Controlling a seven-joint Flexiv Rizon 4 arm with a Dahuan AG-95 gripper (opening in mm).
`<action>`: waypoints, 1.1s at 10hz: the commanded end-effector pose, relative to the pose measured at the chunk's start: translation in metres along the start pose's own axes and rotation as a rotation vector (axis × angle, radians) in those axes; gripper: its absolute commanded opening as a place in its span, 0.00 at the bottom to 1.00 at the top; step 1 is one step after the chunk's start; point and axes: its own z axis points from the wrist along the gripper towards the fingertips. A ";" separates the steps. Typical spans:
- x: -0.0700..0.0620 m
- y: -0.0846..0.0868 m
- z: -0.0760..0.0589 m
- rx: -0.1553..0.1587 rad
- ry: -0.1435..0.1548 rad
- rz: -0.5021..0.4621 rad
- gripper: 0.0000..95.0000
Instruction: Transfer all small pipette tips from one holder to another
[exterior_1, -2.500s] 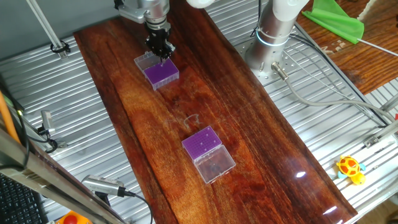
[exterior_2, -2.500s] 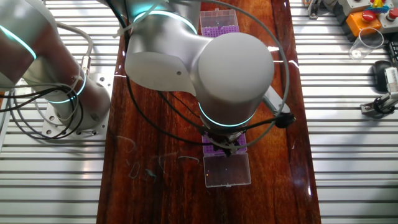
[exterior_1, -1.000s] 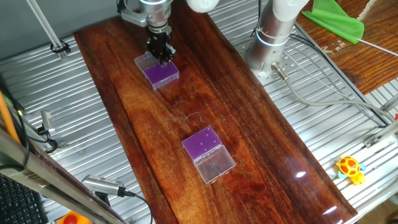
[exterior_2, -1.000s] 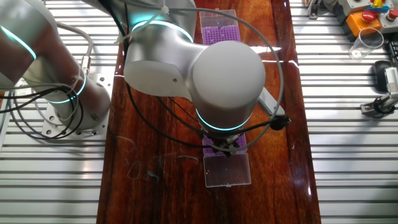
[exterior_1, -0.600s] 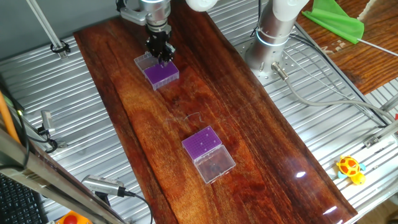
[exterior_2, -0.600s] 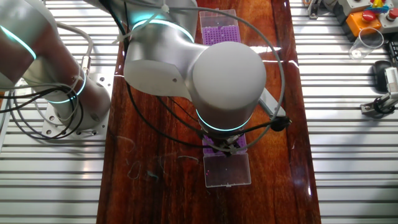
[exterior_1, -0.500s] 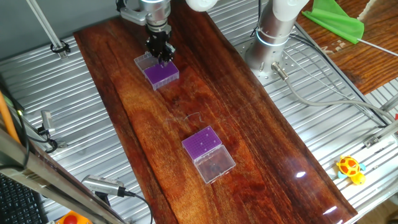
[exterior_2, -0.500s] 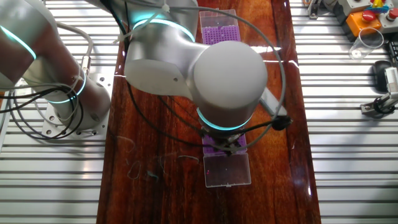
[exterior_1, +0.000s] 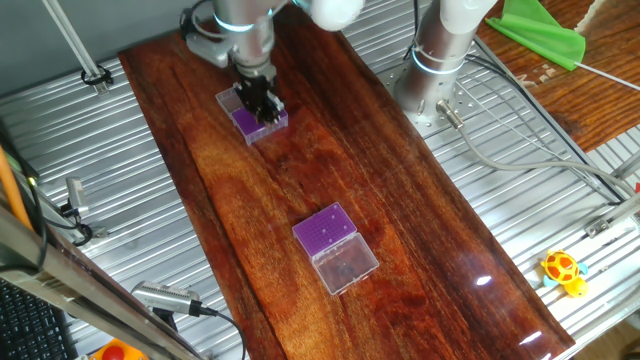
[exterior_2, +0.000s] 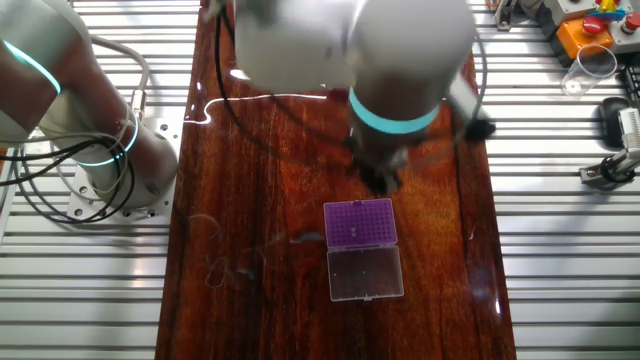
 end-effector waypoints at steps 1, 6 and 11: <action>-0.023 0.042 -0.006 0.005 0.009 0.073 0.20; -0.024 0.045 -0.005 0.016 0.030 -0.011 0.00; -0.024 0.045 -0.005 -0.012 0.052 -0.146 0.00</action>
